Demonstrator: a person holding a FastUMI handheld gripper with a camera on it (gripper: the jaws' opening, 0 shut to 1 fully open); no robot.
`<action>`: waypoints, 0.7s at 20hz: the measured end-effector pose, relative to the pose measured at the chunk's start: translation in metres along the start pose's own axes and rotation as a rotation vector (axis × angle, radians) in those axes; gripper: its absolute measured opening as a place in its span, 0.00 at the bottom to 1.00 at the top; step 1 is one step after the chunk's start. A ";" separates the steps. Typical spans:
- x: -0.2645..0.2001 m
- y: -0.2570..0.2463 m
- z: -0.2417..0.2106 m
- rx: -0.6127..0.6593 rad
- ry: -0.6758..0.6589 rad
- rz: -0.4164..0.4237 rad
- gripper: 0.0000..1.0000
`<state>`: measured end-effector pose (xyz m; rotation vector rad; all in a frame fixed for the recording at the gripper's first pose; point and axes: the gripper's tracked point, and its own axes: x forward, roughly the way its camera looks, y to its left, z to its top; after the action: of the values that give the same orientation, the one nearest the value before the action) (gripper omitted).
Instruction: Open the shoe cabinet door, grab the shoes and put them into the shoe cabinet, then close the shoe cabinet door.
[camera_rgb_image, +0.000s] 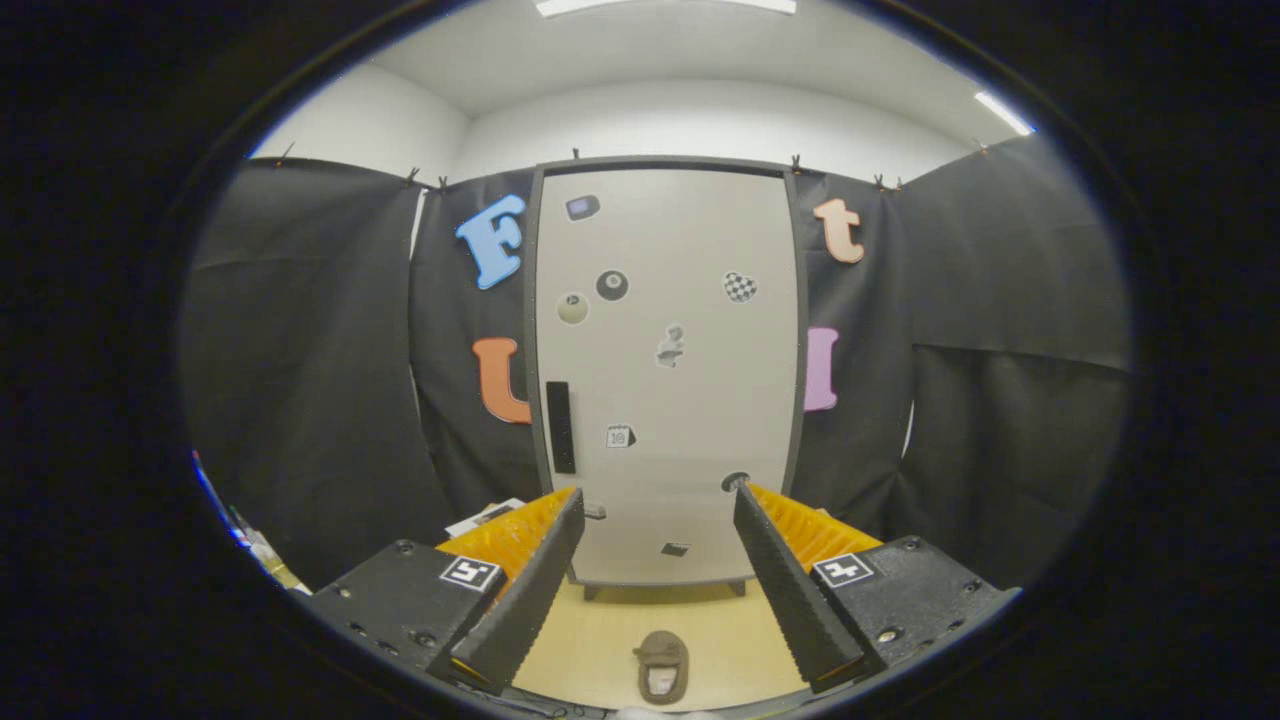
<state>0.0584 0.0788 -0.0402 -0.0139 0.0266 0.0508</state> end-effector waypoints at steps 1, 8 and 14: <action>0.009 0.009 -0.004 0.000 0.006 0.009 0.99; 0.088 0.061 -0.025 -0.005 0.029 0.064 0.99; 0.169 0.083 -0.027 -0.020 0.023 0.077 0.99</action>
<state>0.2224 0.1693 -0.0733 -0.0337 0.0496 0.1279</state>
